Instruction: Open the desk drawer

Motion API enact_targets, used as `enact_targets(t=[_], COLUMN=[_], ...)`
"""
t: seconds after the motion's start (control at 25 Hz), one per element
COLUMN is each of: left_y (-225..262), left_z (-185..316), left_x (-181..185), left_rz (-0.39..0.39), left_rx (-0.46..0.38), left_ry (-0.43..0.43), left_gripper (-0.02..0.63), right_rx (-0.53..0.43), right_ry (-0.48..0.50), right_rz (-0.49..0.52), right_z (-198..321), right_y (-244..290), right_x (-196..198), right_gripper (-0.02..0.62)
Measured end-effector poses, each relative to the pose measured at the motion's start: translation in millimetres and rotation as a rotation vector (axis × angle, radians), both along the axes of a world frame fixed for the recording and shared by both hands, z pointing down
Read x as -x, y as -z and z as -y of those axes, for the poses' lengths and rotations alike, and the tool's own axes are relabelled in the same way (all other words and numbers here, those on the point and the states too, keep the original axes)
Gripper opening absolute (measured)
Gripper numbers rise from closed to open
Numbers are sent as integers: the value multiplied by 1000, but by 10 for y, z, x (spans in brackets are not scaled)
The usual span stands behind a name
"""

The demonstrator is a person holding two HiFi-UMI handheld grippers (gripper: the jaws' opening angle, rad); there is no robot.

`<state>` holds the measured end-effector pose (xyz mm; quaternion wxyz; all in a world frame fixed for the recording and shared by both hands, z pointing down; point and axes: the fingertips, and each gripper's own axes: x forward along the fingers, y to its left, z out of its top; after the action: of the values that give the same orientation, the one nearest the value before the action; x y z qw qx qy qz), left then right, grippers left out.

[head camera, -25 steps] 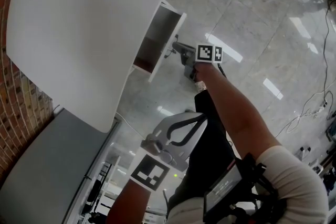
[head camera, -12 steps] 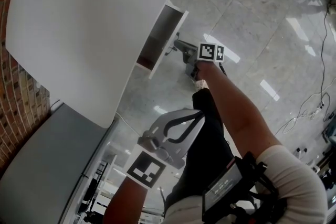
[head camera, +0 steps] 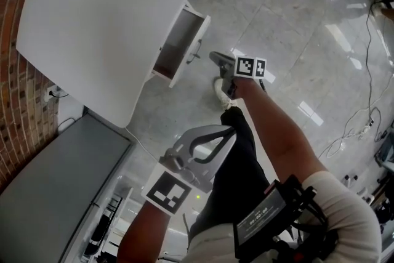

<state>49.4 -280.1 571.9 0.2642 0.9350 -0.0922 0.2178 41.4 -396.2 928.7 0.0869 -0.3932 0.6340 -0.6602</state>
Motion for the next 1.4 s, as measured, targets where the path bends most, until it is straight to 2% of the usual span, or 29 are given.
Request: enact_targets(t=[0.12,0.36,0.64,0.96,1.24,1.4], left_y=[269,777,1295,1807,2197,2476], left_z=[-170,-488,-795,-1200,-1566,-1869], left_x=[-9,42,152,371,507,513], left_rz=[-13,-67,-127,-143,-166,-185], left_rx=[-23,-48,-21,-32,-62,-80], left_ry=[-11,29,106,122,122,124], left_gripper=[14,14,11,5,5,5], right_rx=[-23,-120,-201,-236,-304,-359], right_ry=[43,164,338,499,591,609], right_rz=[-64,-189,-305,-362,-402,-419], right_z=[-150,-373,-754,-1313,-1761,-2029], right_y=[282,943,1540,2146,2758,3232], right_x=[-27,-25,92,300,436,470], right_gripper=[46,26,3,3,3,3])
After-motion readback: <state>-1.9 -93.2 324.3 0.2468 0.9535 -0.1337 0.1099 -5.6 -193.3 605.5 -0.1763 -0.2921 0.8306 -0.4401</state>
